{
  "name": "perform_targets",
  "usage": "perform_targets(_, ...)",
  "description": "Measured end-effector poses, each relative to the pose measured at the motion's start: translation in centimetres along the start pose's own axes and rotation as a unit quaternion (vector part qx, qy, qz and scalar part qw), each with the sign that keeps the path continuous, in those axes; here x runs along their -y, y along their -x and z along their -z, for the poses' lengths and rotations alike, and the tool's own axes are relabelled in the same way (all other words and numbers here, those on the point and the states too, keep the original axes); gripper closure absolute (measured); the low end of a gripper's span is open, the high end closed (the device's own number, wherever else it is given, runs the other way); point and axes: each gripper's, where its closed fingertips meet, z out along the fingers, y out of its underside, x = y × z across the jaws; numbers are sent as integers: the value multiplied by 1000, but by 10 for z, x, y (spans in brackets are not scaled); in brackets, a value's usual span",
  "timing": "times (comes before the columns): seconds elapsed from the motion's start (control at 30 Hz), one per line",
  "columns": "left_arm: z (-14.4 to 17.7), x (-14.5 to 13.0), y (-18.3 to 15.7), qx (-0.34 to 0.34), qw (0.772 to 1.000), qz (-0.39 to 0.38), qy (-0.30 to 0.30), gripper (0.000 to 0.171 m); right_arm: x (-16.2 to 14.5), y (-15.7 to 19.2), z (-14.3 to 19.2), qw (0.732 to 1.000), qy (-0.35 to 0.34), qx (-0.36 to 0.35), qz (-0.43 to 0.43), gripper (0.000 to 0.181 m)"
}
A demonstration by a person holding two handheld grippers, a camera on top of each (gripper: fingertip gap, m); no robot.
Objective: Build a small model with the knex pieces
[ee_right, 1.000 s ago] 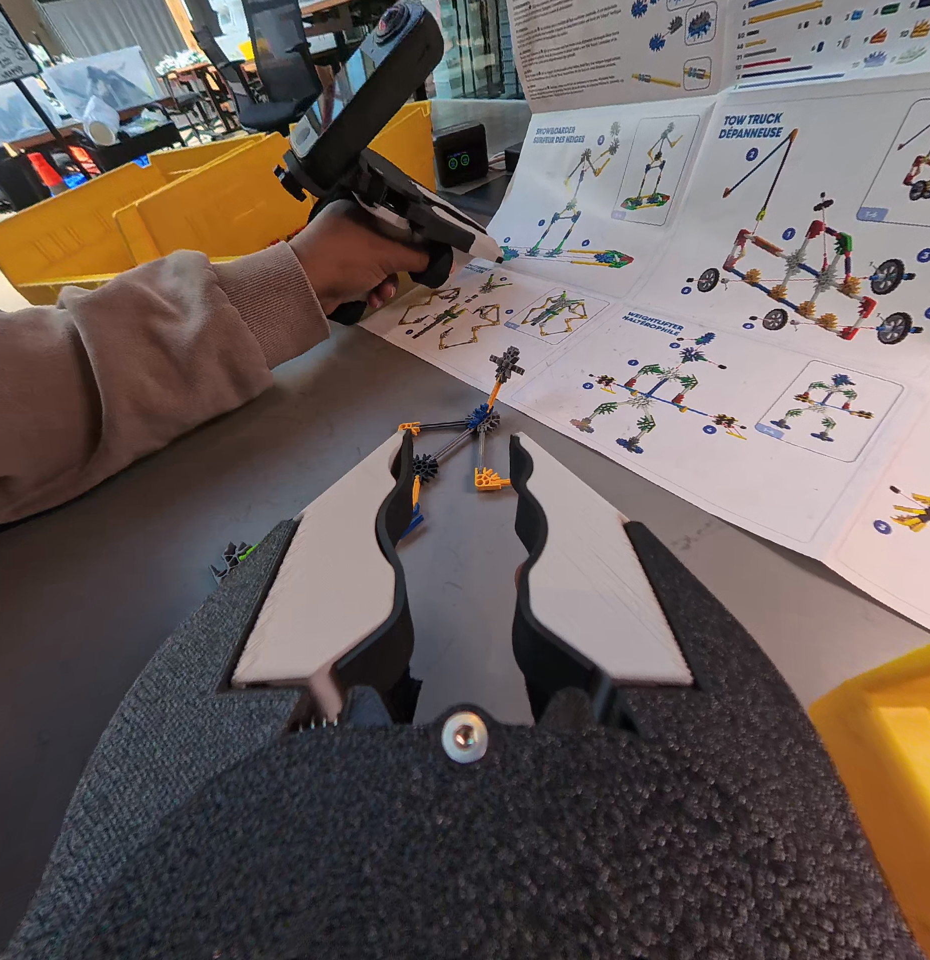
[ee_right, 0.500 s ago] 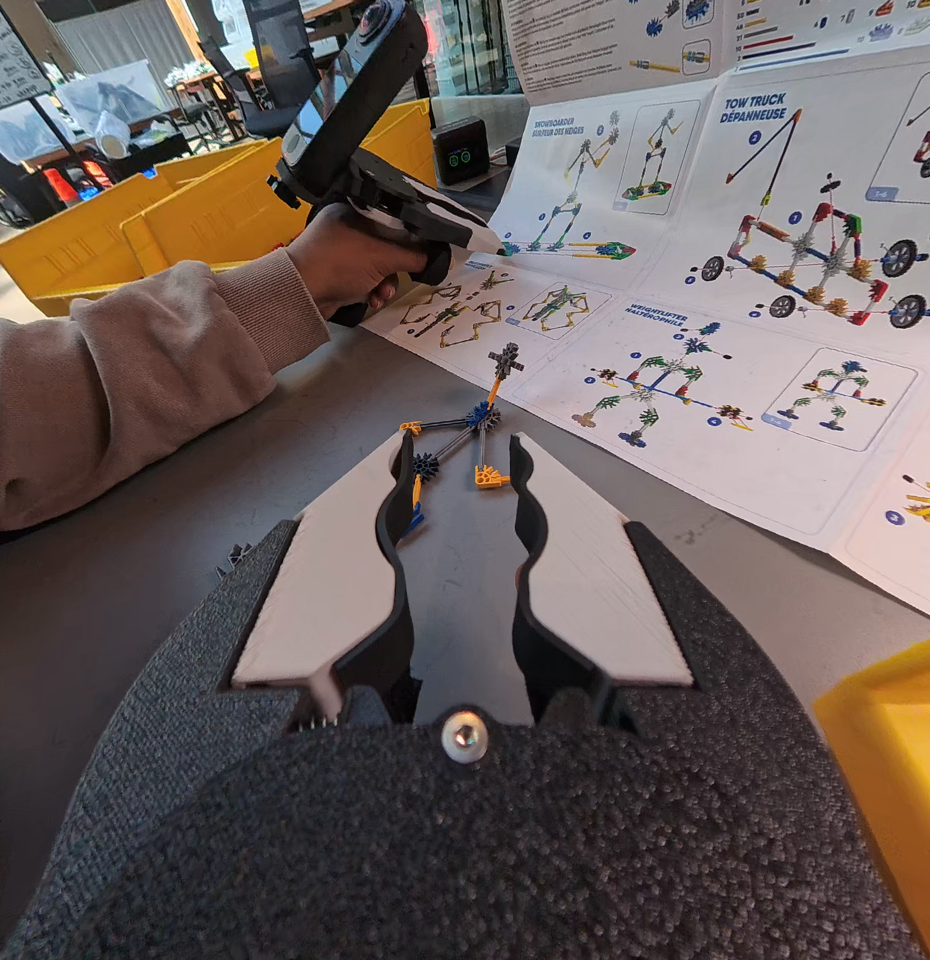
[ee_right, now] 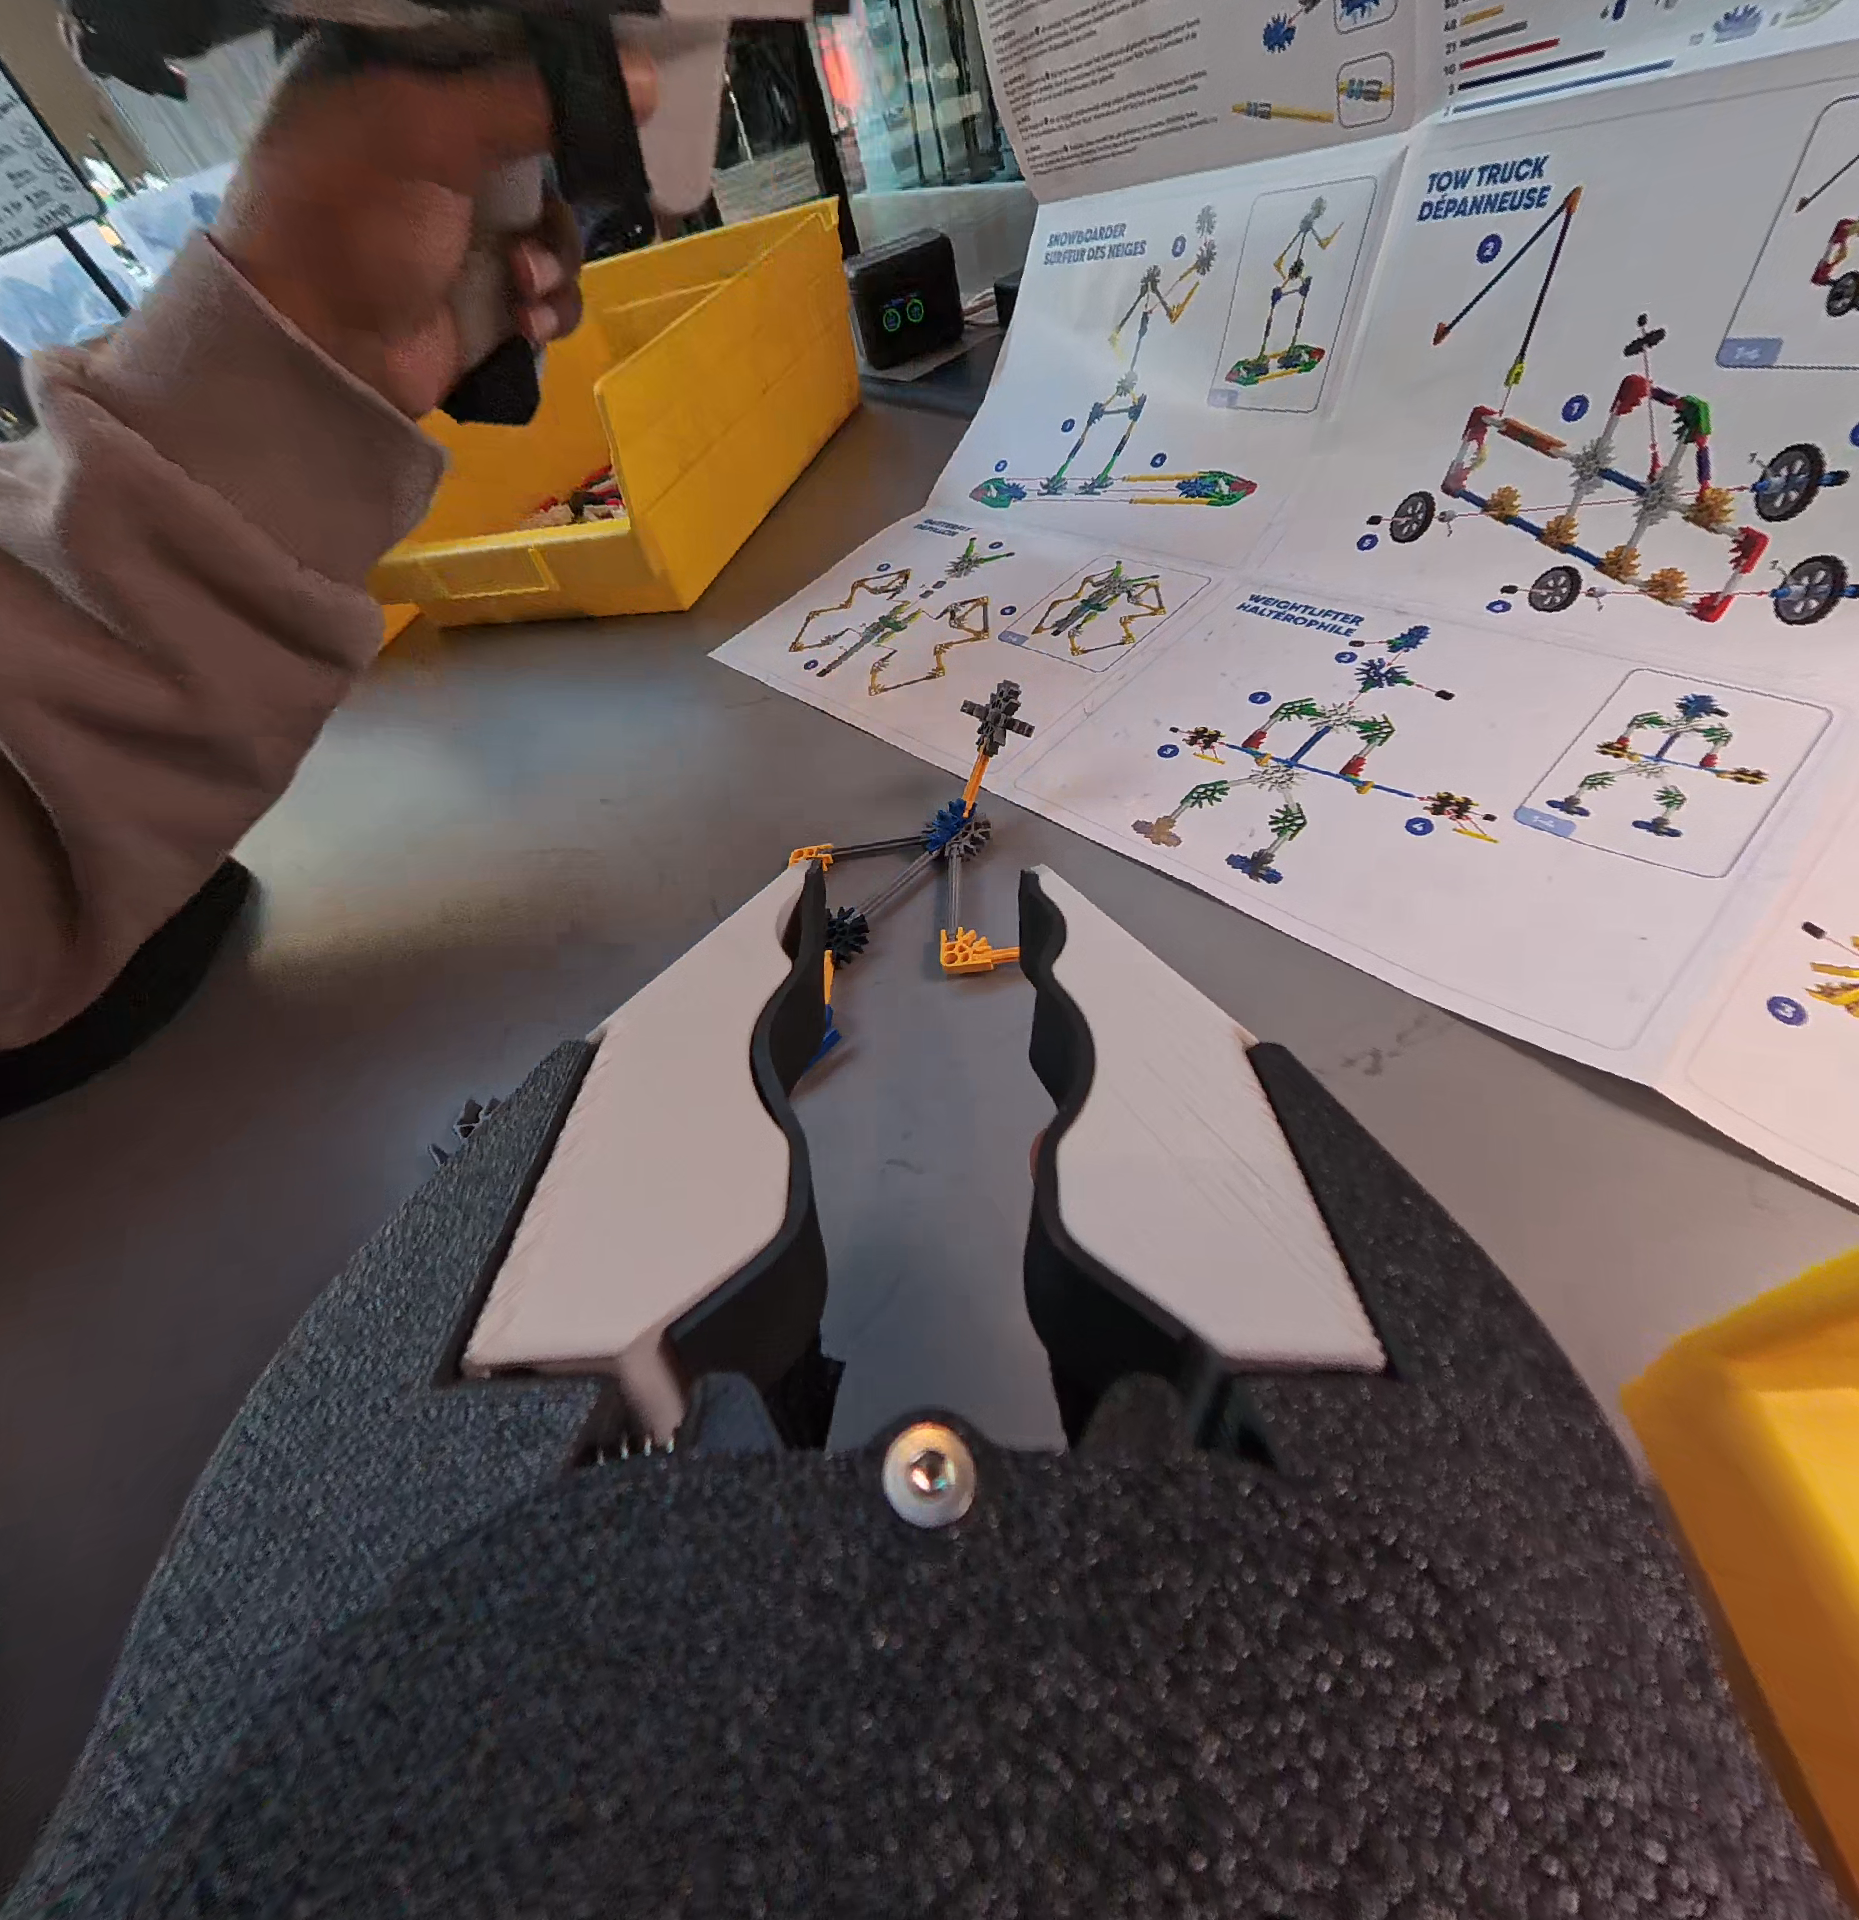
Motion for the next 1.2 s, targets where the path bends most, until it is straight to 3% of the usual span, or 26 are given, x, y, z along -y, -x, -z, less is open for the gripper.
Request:
perform_targets(0.07, 18, 6, 51, 34, 999, 12, 19, 146, 0, 1, 1, 1000, -1, -1, 7, 145)
perform_targets(0.13, 28, -13, 103, 49, 994, 22, 91, 142, 0, 5, 0, 1000, 2, 1, 19, 146)
perform_targets(0.2, 35, -53, 149, 45, 978, 18, 201, 136, -3, 8, -2, 999, 10, 6, 31, 145)
perform_targets(0.33, 57, -143, 219, 46, 921, 11, 387, 132, -7, 12, -4, 999, 22, 10, 43, 145)
perform_targets(0.5, 70, -203, 237, 28, 866, 0, 499, 127, -8, 7, -6, 999, 28, 9, 18, 145)
perform_targets(0.6, 70, -220, 246, 31, 842, -23, 537, 124, -9, 2, -6, 1000, 30, 10, -2, 146)
perform_targets(0.73, 74, -235, 240, 3, 817, 5, 577, 124, -10, -1, -7, 999, 34, 16, -23, 146)
perform_targets(0.93, 75, -243, 232, -30, 802, 42, 596, 143, -13, 2, -9, 997, 45, 39, -42, 146)
perform_targets(1.2, 77, -241, 228, -43, 804, 19, 593, 143, -15, 8, -10, 997, 55, 53, -32, 146)
